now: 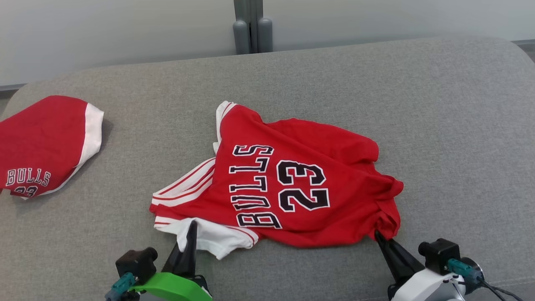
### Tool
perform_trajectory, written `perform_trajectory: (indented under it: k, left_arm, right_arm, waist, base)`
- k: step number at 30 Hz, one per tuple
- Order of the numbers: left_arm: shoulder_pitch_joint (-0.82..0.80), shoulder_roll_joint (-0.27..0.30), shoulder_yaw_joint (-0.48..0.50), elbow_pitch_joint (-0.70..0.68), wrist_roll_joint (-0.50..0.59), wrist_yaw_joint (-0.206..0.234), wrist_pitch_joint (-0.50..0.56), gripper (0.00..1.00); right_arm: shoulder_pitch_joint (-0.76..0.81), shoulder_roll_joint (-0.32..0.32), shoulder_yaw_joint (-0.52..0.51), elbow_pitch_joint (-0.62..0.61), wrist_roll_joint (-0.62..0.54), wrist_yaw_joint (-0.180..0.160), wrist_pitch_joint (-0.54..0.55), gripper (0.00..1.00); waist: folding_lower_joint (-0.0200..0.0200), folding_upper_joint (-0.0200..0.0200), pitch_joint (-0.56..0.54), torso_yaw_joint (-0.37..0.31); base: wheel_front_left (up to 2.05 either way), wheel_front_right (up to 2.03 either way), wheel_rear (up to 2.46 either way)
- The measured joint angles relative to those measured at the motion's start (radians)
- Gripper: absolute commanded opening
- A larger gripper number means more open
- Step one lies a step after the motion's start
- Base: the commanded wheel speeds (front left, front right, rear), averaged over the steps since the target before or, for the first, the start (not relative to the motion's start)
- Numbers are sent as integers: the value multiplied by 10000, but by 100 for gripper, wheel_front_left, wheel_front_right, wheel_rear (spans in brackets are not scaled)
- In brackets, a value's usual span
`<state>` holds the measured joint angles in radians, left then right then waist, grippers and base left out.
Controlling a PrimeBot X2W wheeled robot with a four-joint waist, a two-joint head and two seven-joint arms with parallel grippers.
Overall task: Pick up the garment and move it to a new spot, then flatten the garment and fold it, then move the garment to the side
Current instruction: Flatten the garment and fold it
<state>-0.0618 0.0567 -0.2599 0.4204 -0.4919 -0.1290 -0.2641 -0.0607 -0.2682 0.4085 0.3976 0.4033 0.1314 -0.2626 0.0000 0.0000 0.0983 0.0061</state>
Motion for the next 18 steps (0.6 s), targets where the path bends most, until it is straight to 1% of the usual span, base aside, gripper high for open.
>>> perform_trajectory:
  k: [3, 8, 11, 14, 18]
  left_arm:
    - [-212, 309, -138, -336, -128, 0, 0, 0]
    - [-1615, 1212, -516, -476, -351, 0, 0, 0]
    - [-2834, 1703, -828, -362, -685, 0, 98, 0]
    - [-4529, 2197, -922, -161, -1179, 0, 407, 0]
    - [-6929, 2529, -807, 299, -1898, 0, 903, 0]
  right_arm:
    - [-147, -167, 65, -648, 221, 0, 0, 0]
    - [-1406, -322, 464, -1244, 422, 0, 0, 0]
    - [-2611, -345, 621, -1289, 686, 0, 0, 0]
    - [-4226, -378, 794, -1149, 880, 0, 0, 0]
    - [-6544, -527, 1016, -453, 1536, 2, 0, 0]
  waist:
    - [0, 0, 22, -57]
    - [0, 0, 185, -146]
    - [0, 0, 376, -196]
    - [0, 0, 716, -232]
    - [0, 0, 1290, -275]
  base:
    - [0, 0, 0]
    - [0, 0, 0]
    - [0, 0, 0]
    - [0, 0, 0]
    - [0, 0, 0]
